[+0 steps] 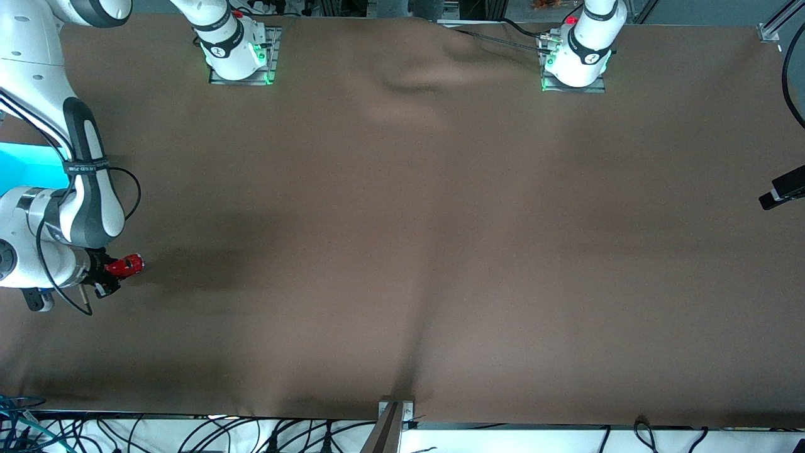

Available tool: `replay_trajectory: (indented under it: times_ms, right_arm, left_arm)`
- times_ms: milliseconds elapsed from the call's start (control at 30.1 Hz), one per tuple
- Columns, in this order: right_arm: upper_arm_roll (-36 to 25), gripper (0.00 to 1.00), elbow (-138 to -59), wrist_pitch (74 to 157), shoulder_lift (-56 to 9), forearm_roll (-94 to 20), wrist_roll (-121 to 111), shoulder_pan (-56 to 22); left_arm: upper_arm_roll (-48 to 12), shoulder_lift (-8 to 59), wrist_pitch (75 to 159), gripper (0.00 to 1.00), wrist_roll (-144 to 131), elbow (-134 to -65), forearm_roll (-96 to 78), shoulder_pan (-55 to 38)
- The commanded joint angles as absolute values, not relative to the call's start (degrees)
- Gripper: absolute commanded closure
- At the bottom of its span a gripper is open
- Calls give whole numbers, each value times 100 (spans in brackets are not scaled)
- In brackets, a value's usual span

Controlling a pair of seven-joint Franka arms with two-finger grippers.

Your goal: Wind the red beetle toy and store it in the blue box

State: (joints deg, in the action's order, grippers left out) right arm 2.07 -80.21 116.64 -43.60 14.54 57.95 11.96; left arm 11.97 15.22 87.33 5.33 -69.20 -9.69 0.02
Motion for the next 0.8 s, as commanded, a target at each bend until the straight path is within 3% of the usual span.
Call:
replay_trajectory:
  times_ms: [0,565,765]
  right_arm:
    - [334,100,-8042,11330,-4166,1644,5283,1283]
    - [62,100,-8033,10029,-3621,1670,2392,1362]
    - [-123,100,-8042,9923,-3498,1661,1618,1459]
  left_arm:
    - [1230,1468,8622,0,633,-6882,-1099,-9]
    - [1239,1468,8622,0,633,-6882,-1099,-9]
    - [1231,1468,8622,0,633,-6882,-1099,-9]
